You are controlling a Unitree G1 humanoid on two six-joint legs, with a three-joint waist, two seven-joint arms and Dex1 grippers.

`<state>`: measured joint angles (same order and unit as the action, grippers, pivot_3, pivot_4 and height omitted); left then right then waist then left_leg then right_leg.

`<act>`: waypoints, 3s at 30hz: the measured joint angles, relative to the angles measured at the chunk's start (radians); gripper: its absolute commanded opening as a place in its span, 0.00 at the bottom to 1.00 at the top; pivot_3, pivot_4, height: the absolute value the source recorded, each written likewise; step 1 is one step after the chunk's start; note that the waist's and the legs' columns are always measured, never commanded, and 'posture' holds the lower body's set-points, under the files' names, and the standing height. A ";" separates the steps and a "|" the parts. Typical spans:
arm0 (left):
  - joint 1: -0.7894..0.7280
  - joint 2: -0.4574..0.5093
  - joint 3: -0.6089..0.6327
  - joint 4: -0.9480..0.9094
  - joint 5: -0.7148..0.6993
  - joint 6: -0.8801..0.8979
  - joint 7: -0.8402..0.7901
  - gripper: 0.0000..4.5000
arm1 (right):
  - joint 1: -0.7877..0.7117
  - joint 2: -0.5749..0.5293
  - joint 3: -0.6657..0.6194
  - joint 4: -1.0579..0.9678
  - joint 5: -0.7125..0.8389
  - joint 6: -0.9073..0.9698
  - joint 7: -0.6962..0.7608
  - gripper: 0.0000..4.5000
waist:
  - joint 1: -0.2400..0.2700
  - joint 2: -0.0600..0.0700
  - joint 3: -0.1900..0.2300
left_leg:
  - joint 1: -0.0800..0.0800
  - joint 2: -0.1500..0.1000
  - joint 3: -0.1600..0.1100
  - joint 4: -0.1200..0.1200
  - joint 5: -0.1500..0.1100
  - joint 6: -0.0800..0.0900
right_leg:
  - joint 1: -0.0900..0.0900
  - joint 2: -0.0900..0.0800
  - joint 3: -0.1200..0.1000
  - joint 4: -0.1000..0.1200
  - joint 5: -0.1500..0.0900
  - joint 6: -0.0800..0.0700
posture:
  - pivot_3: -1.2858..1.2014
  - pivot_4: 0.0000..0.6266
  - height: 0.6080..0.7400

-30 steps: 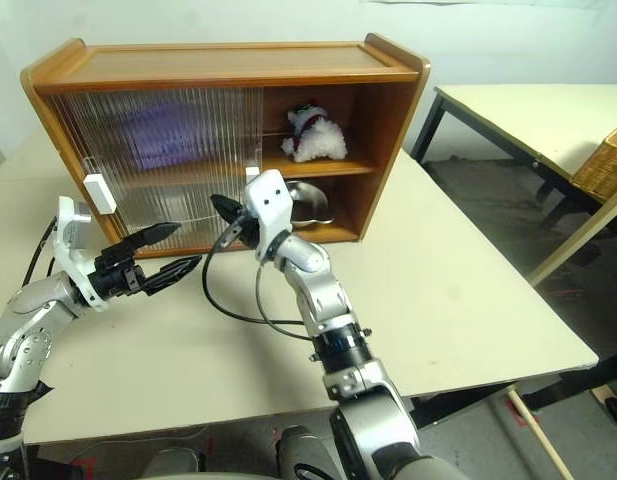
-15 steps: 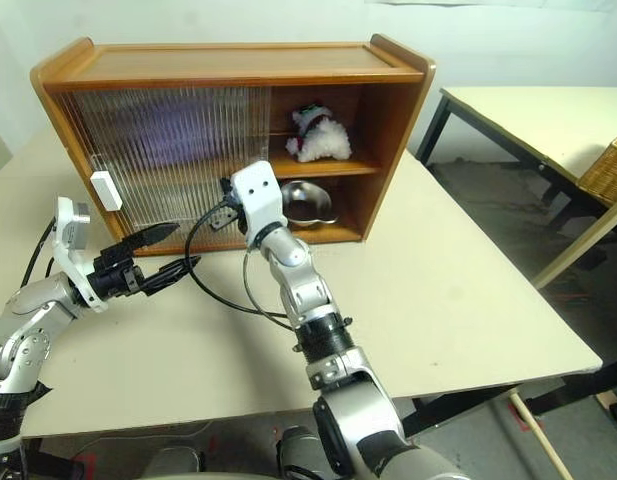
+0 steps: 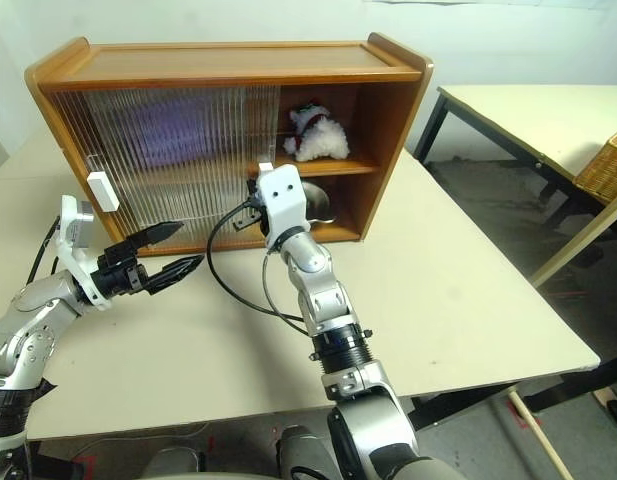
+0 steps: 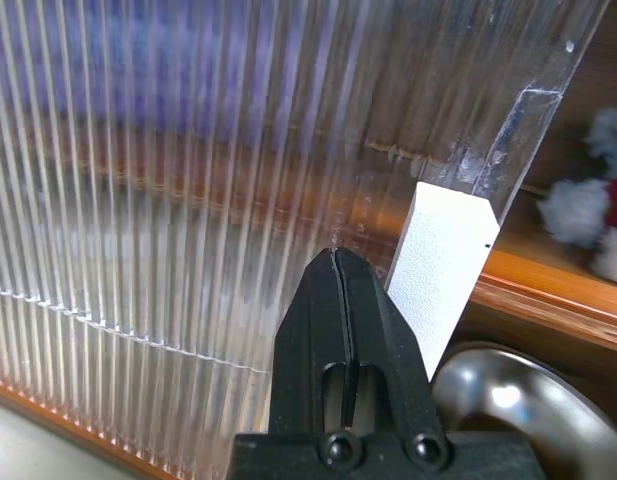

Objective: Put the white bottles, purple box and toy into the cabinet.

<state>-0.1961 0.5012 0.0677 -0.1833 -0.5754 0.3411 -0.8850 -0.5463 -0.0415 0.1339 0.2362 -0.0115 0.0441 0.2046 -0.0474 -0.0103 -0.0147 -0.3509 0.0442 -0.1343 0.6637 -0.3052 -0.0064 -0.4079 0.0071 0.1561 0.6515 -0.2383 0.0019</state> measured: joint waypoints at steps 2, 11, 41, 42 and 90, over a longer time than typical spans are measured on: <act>0.000 0.000 0.000 0.000 0.000 0.000 -0.001 1.00 | 0.004 -0.006 0.000 -0.010 -0.006 0.009 -0.014 0.00 | 0.000 0.000 0.000 | 0.000 0.000 0.000 0.000 0.000 0.000 | 0.000 0.000 0.000 0.000 0.000 0.001 | 0.48 0.00 1.00; 0.000 -0.005 -0.003 0.000 0.001 -0.001 -0.003 1.00 | 0.010 -0.052 -0.044 -0.018 -0.023 0.026 -0.087 0.00 | -0.003 0.000 0.000 | 0.000 0.000 0.000 0.000 0.000 0.000 | 0.000 0.000 0.000 0.000 0.001 0.002 | 0.48 0.00 1.00; -0.016 -0.012 -0.012 0.020 0.005 -0.003 -0.017 1.00 | 0.016 -0.202 -0.209 0.143 -0.030 -0.040 -0.226 0.00 | -0.017 0.000 0.000 | 0.000 0.001 -0.001 0.001 0.001 0.000 | 0.000 0.000 0.002 -0.001 0.002 0.017 | 0.47 0.00 1.00; -0.016 -0.012 -0.012 0.020 0.005 -0.003 -0.017 1.00 | 0.013 -0.204 -0.209 0.153 -0.030 -0.048 -0.226 0.00 | -0.017 0.000 0.000 | 0.000 0.001 -0.001 0.001 0.001 0.000 | 0.000 0.000 0.002 -0.001 0.002 0.017 | 0.47 0.00 1.00; 0.332 -0.074 0.402 0.154 0.070 -0.335 0.259 1.00 | 0.237 -0.374 -0.415 0.323 0.280 -0.335 0.327 0.99 | -0.001 0.001 0.001 | 0.004 0.000 0.001 -0.001 0.000 -0.001 | 0.004 0.000 0.004 -0.001 -0.004 0.021 | 0.50 0.00 1.00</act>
<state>0.1358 0.4272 0.4695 -0.0295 -0.5054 0.0058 -0.6256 -0.3096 -0.4153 -0.2810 0.5589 0.2681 -0.2907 0.5319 -0.0483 -0.0088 -0.0139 -0.3472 0.0441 -0.1336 0.6623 -0.3051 -0.0075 -0.4043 0.0069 0.1601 0.6508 -0.2422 0.0230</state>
